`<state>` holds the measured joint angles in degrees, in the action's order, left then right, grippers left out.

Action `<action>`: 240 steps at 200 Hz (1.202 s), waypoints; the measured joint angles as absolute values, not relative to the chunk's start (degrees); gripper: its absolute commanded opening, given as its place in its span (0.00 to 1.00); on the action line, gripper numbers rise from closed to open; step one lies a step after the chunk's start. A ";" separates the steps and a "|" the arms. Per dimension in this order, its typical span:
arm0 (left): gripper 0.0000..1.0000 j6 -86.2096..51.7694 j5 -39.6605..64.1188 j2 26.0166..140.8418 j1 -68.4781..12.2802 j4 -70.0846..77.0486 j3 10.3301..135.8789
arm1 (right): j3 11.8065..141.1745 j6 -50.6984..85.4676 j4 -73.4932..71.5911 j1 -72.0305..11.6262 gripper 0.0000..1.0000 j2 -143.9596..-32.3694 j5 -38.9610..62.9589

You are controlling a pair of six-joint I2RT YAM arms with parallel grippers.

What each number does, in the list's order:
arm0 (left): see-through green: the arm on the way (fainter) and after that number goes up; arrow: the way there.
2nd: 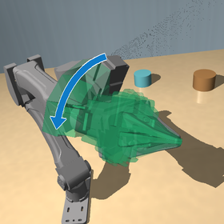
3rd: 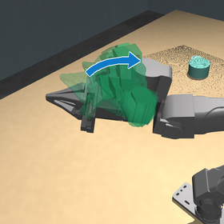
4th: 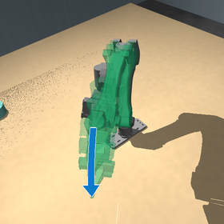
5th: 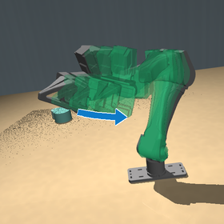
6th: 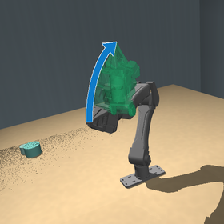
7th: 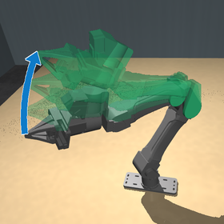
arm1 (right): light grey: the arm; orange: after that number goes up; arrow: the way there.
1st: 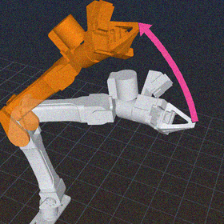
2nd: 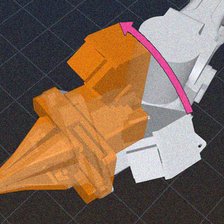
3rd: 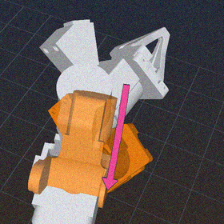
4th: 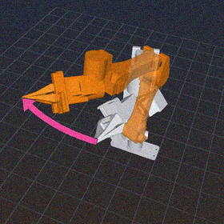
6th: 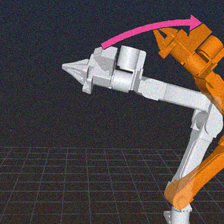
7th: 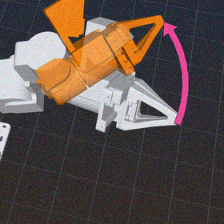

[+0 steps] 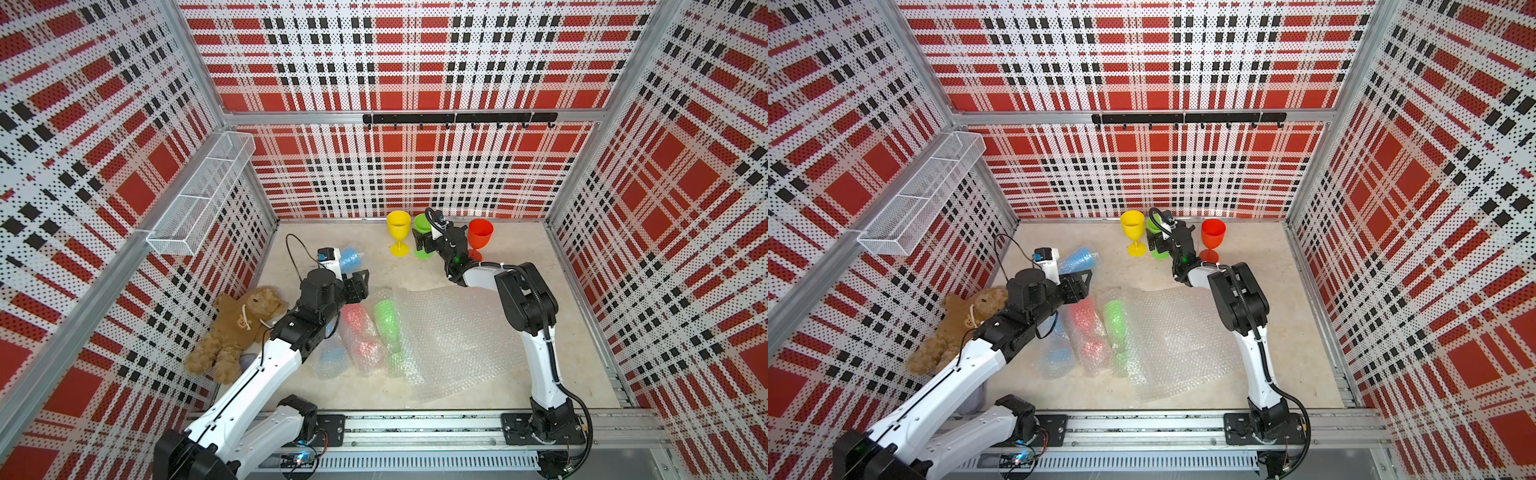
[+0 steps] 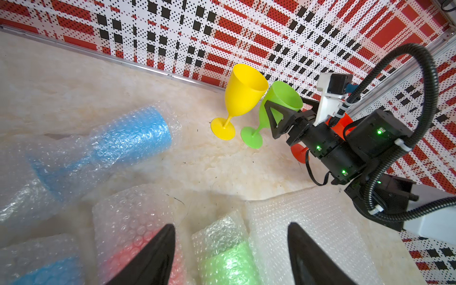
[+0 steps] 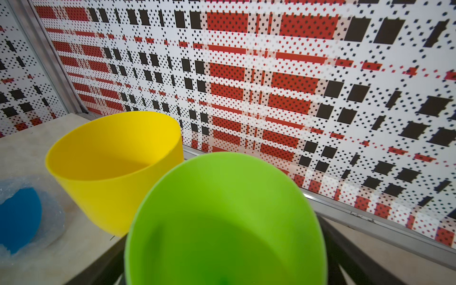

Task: Unpack wine glasses from bubble wrap
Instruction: Place the wine glass at the center of the board, then pick up the bubble wrap from the center of the board.

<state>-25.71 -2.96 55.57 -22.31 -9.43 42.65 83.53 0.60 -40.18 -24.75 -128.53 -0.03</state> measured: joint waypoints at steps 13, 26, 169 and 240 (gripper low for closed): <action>0.73 -25.71 -2.98 55.57 -22.15 -9.43 42.65 | 81.43 0.27 -40.34 -24.75 1.00 -126.10 -0.36; 0.73 -25.71 -2.96 55.59 -22.13 -9.43 42.65 | 79.90 -0.14 -40.58 -24.75 1.00 -123.28 -0.45; 0.95 -33.63 -1.23 67.96 -27.68 -14.66 44.31 | 64.36 2.70 0.89 -39.70 1.00 -72.58 -17.82; 0.82 -45.65 3.81 68.66 -28.91 -15.92 42.78 | 59.44 24.38 12.86 -26.92 1.00 -59.79 -3.55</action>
<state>-45.65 3.81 68.66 -28.91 -15.92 42.78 59.44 24.38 12.86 -26.92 -59.79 -3.55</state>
